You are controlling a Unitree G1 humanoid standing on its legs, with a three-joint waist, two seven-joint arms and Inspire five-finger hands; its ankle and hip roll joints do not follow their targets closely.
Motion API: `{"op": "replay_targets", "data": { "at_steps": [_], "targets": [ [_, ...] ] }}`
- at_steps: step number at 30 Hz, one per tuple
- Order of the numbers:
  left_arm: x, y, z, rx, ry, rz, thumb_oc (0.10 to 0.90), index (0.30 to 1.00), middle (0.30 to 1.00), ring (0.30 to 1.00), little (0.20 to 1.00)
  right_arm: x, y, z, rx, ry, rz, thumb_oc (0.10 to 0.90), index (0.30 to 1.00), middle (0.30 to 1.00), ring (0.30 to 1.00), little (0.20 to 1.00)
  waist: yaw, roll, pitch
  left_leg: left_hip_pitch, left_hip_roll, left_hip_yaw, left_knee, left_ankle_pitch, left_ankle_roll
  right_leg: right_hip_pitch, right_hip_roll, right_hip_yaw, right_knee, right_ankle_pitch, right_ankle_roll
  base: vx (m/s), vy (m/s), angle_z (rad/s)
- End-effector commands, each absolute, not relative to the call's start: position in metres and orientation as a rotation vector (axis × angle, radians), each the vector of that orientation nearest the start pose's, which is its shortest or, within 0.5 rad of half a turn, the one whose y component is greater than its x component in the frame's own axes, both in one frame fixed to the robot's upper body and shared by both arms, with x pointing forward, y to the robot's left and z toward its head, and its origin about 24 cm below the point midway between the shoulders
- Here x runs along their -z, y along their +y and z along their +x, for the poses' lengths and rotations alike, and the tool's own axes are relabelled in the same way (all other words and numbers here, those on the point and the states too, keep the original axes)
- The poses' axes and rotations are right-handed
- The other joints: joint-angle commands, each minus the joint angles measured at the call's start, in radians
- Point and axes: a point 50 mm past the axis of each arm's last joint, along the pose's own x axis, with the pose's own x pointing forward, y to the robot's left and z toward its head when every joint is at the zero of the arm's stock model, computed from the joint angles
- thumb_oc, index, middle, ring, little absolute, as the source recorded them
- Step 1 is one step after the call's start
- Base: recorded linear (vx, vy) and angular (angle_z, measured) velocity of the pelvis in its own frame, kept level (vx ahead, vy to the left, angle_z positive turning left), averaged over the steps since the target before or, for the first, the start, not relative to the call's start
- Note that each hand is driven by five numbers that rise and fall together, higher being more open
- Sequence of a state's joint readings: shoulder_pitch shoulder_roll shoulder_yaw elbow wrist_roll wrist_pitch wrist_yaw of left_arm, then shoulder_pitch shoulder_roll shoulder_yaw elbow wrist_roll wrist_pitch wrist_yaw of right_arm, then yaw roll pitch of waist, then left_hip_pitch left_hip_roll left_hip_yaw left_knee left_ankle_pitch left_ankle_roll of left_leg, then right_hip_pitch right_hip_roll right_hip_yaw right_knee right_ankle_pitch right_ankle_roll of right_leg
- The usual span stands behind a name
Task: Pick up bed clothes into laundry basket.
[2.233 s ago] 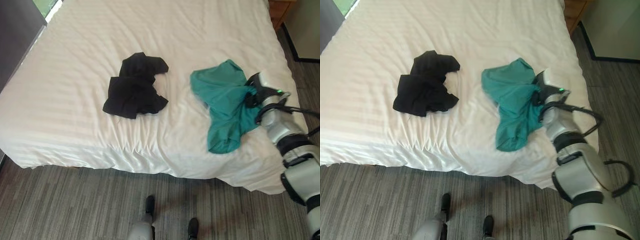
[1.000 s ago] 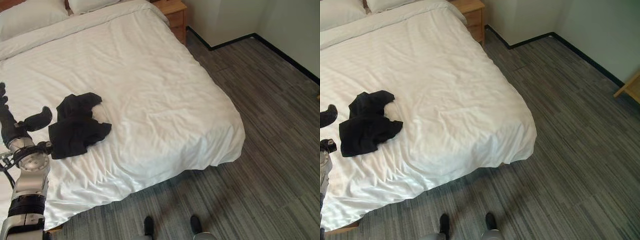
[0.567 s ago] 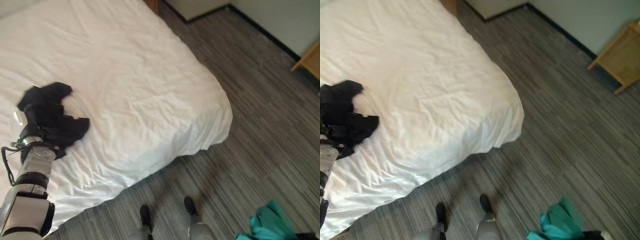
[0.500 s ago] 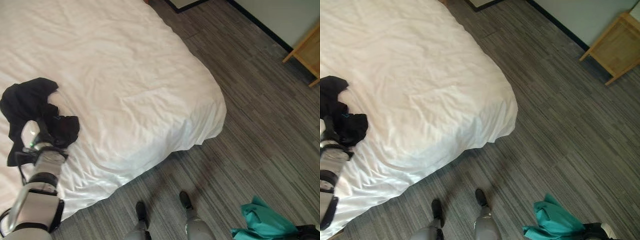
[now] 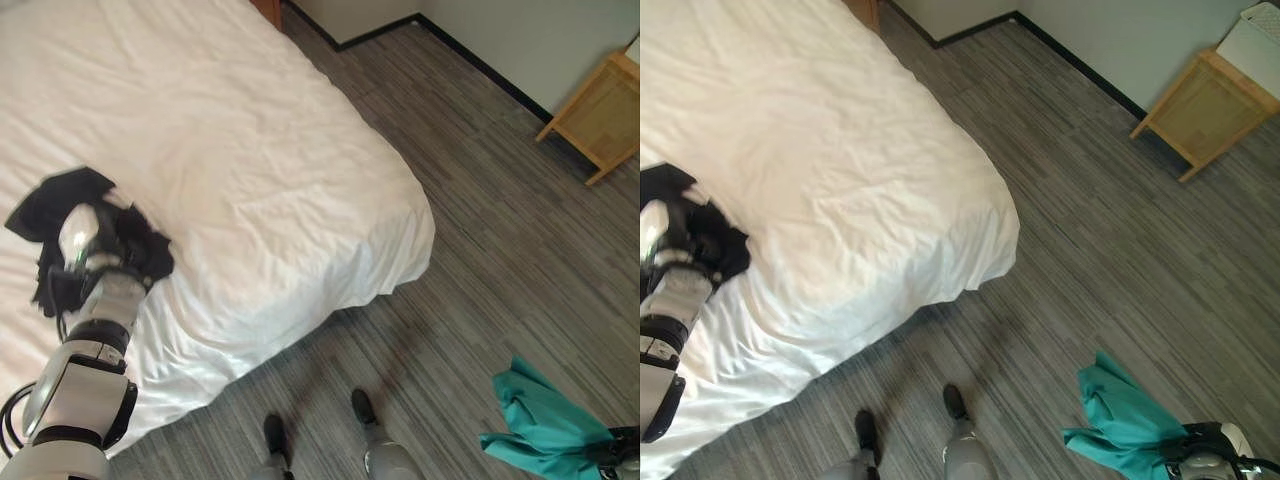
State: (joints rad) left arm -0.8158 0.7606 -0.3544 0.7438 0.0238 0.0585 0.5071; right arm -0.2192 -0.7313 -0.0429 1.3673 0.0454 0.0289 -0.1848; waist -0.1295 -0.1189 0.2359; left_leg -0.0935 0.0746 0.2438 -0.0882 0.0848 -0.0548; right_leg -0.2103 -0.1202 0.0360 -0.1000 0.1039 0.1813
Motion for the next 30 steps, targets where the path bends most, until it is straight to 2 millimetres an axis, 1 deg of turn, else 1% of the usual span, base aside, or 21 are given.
{"op": "replay_targets", "data": {
  "at_steps": [1,2,5,6,7,9,10,11,12,14,16,18,19,20,21,23,24,26,27,28,30],
  "targets": [
    [-0.325,0.216,0.349,-0.548,-0.935,0.790,0.400,0.300,0.300,0.300,0.300,-0.001,-0.467,0.119,0.899,0.986,-0.761,0.400,0.300,0.300,0.300,0.300,0.030,0.050,-0.028,0.033,0.110,0.032,0.001,-0.048,-0.088,0.177,-0.111,-0.157,0.033,-0.021,0.052,-0.25,-0.143,-0.98],
    [-0.312,0.202,0.335,-0.450,-1.004,0.769,0.400,0.300,0.300,0.300,0.300,-0.009,-0.472,0.118,0.928,0.961,-0.763,0.400,0.300,0.300,0.300,0.300,0.067,0.040,-0.039,0.055,0.139,0.078,0.001,-0.042,-0.094,0.223,-0.160,-0.217,0.070,-0.022,0.053,-0.22,-0.114,-1.00],
    [-0.283,0.195,0.317,-0.323,-1.004,0.734,0.400,0.300,0.300,0.300,0.300,-0.023,-0.481,0.121,0.980,0.913,-0.757,0.400,0.300,0.300,0.300,0.300,0.115,0.037,-0.058,0.069,0.159,0.132,0.001,-0.019,-0.100,0.259,-0.205,-0.270,0.087,0.010,0.058,-0.18,-0.104,-0.94],
    [-0.264,0.191,0.307,-0.257,-0.988,0.679,0.400,0.300,0.300,0.300,0.300,-0.031,-0.484,0.124,1.005,0.880,-0.759,0.400,0.300,0.300,0.300,0.300,0.141,0.033,-0.066,0.075,0.172,0.160,0.001,-0.008,-0.107,0.279,-0.230,-0.318,0.088,0.027,0.063,-0.30,-0.235,-1.08],
    [-0.224,0.187,0.290,-0.159,-0.902,0.571,0.400,0.300,0.300,0.300,0.300,-0.046,-0.489,0.134,1.019,0.828,-0.799,0.400,0.300,0.300,0.300,0.300,0.205,0.027,-0.083,0.089,0.205,0.222,0.006,0.014,-0.123,0.321,-0.271,-0.456,0.081,0.048,0.071,-0.28,-0.248,-1.00],
    [-0.186,0.180,0.276,-0.088,-0.783,0.475,0.400,0.300,0.300,0.300,0.300,-0.057,-0.490,0.145,1.009,0.779,-0.845,0.400,0.300,0.300,0.300,0.300,0.237,0.024,-0.093,0.106,0.229,0.275,0.013,0.037,-0.133,0.350,-0.280,-0.542,0.077,0.057,0.074,-0.19,-0.197,-1.79],
    [-0.185,0.181,0.275,-0.087,-0.778,0.473,0.400,0.300,0.300,0.300,0.300,-0.058,-0.491,0.144,1.008,0.780,-0.850,0.400,0.300,0.300,0.300,0.300,0.237,0.027,-0.098,0.116,0.230,0.255,0.011,0.019,-0.144,0.362,-0.274,-0.526,0.068,0.047,0.080,-0.21,-0.280,-1.70],
    [-0.150,0.166,0.268,-0.004,-0.640,0.389,0.400,0.300,0.300,0.300,0.300,-0.063,-0.488,0.157,1.001,0.719,-0.845,0.400,0.300,0.300,0.300,0.300,0.234,0.029,-0.099,0.125,0.251,0.270,0.015,0.040,-0.153,0.382,-0.229,-0.525,0.037,-0.019,0.076,-0.11,-0.218,-0.90],
    [-0.149,0.166,0.268,-0.002,-0.636,0.384,0.400,0.300,0.300,0.300,0.300,-0.064,-0.488,0.156,1.002,0.720,-0.849,0.400,0.300,0.300,0.300,0.300,0.235,0.034,-0.101,0.128,0.254,0.271,0.014,0.042,-0.156,0.384,-0.225,-0.524,0.037,-0.021,0.076,-0.23,-0.298,-0.51],
    [-0.116,0.151,0.266,0.073,-0.490,0.307,0.400,0.300,0.300,0.300,0.300,-0.072,-0.486,0.170,0.987,0.669,-0.860,0.400,0.300,0.300,0.300,0.300,0.219,0.058,-0.101,0.137,0.298,0.270,0.016,0.085,-0.178,0.376,-0.172,-0.495,0.026,-0.086,0.057,-0.19,-0.244,-0.83],
    [-0.097,0.137,0.266,0.122,-0.410,0.280,0.400,0.300,0.300,0.300,0.300,-0.082,-0.482,0.186,0.972,0.603,-0.850,0.400,0.300,0.300,0.300,0.300,0.201,0.083,-0.091,0.150,0.346,0.288,0.039,0.137,-0.179,0.364,-0.119,-0.465,0.021,-0.120,0.023,-0.16,-0.287,-1.13],
    [-0.090,0.132,0.267,0.135,-0.381,0.278,0.400,0.300,0.300,0.300,0.300,-0.087,-0.480,0.193,0.964,0.573,-0.849,0.400,0.300,0.300,0.300,0.300,0.200,0.095,-0.072,0.145,0.374,0.247,0.107,0.148,-0.182,0.371,-0.088,-0.442,0.018,-0.140,0.003,-0.01,-0.185,-0.91],
    [-0.087,0.128,0.269,0.139,-0.369,0.287,0.400,0.300,0.300,0.300,0.300,-0.089,-0.474,0.206,0.938,0.544,-0.846,0.400,0.300,0.300,0.300,0.300,0.212,0.096,-0.051,0.133,0.372,0.141,0.182,0.160,-0.177,0.374,-0.062,-0.414,0.021,-0.151,-0.016,0.04,-0.350,-0.70],
    [-0.074,0.122,0.269,0.144,-0.313,0.295,0.400,0.300,0.300,0.300,0.300,-0.101,-0.468,0.223,0.915,0.495,-0.848,0.400,0.300,0.300,0.300,0.300,0.251,0.081,-0.028,0.110,0.303,-0.091,0.307,0.138,-0.140,0.386,-0.035,-0.349,0.029,-0.157,-0.053,0.03,-0.345,-0.71],
    [-0.074,0.122,0.269,0.142,-0.315,0.294,0.400,0.300,0.300,0.300,0.300,-0.102,-0.468,0.225,0.915,0.492,-0.849,0.400,0.300,0.300,0.300,0.300,0.246,0.082,-0.028,0.101,0.303,-0.096,0.311,0.139,-0.138,0.384,-0.036,-0.353,0.028,-0.153,-0.053,0.08,-0.370,-1.18],
    [-0.058,0.115,0.269,0.138,-0.245,0.303,0.400,0.300,0.300,0.300,0.300,-0.116,-0.458,0.248,0.882,0.436,-0.832,0.400,0.300,0.300,0.300,0.300,0.297,0.068,-0.020,0.055,0.164,-0.303,0.519,0.095,-0.102,0.407,-0.014,-0.237,0.029,-0.156,-0.088,0.11,-0.326,-1.51],
    [-0.059,0.115,0.270,0.137,-0.246,0.303,0.400,0.300,0.300,0.300,0.300,-0.117,-0.458,0.249,0.882,0.434,-0.832,0.400,0.300,0.300,0.300,0.300,0.296,0.067,-0.021,0.050,0.162,-0.304,0.518,0.100,-0.100,0.403,-0.016,-0.238,0.028,-0.152,-0.087,0.10,-0.286,-1.26],
    [-0.055,0.115,0.270,0.127,-0.225,0.315,0.400,0.300,0.300,0.300,0.300,-0.122,-0.452,0.259,0.865,0.413,-0.836,0.400,0.300,0.300,0.300,0.300,0.323,0.067,-0.017,-0.004,0.059,-0.356,0.632,0.059,-0.076,0.416,0.001,-0.173,0.022,-0.154,-0.097,0.09,-0.182,-1.40],
    [-0.049,0.112,0.267,0.130,-0.201,0.308,0.400,0.300,0.300,0.300,0.300,-0.136,-0.414,0.304,0.749,0.288,-0.864,0.400,0.300,0.300,0.300,0.300,0.334,0.072,-0.020,-0.019,0.013,-0.355,0.637,0.029,-0.064,0.419,0.011,-0.138,0.021,-0.152,-0.102,0.18,-0.133,-1.09],
    [-0.045,0.109,0.265,0.123,-0.198,0.311,0.400,0.300,0.300,0.300,0.300,-0.167,-0.406,0.321,0.774,0.205,-0.881,0.400,0.300,0.300,0.300,0.300,0.340,0.080,-0.026,-0.033,-0.022,-0.342,0.613,0.001,-0.060,0.426,0.020,-0.104,0.019,-0.154,-0.104,0.21,-0.079,-0.68],
    [-0.045,0.111,0.269,0.101,-0.191,0.321,0.400,0.300,0.300,0.300,0.300,-0.176,-0.385,0.340,0.704,0.148,-0.895,0.400,0.300,0.300,0.300,0.300,0.338,0.094,-0.038,-0.040,-0.050,-0.283,0.514,-0.030,-0.043,0.436,0.036,-0.055,0.014,-0.166,-0.102,0.25,-0.010,-1.06]
  ]
}}
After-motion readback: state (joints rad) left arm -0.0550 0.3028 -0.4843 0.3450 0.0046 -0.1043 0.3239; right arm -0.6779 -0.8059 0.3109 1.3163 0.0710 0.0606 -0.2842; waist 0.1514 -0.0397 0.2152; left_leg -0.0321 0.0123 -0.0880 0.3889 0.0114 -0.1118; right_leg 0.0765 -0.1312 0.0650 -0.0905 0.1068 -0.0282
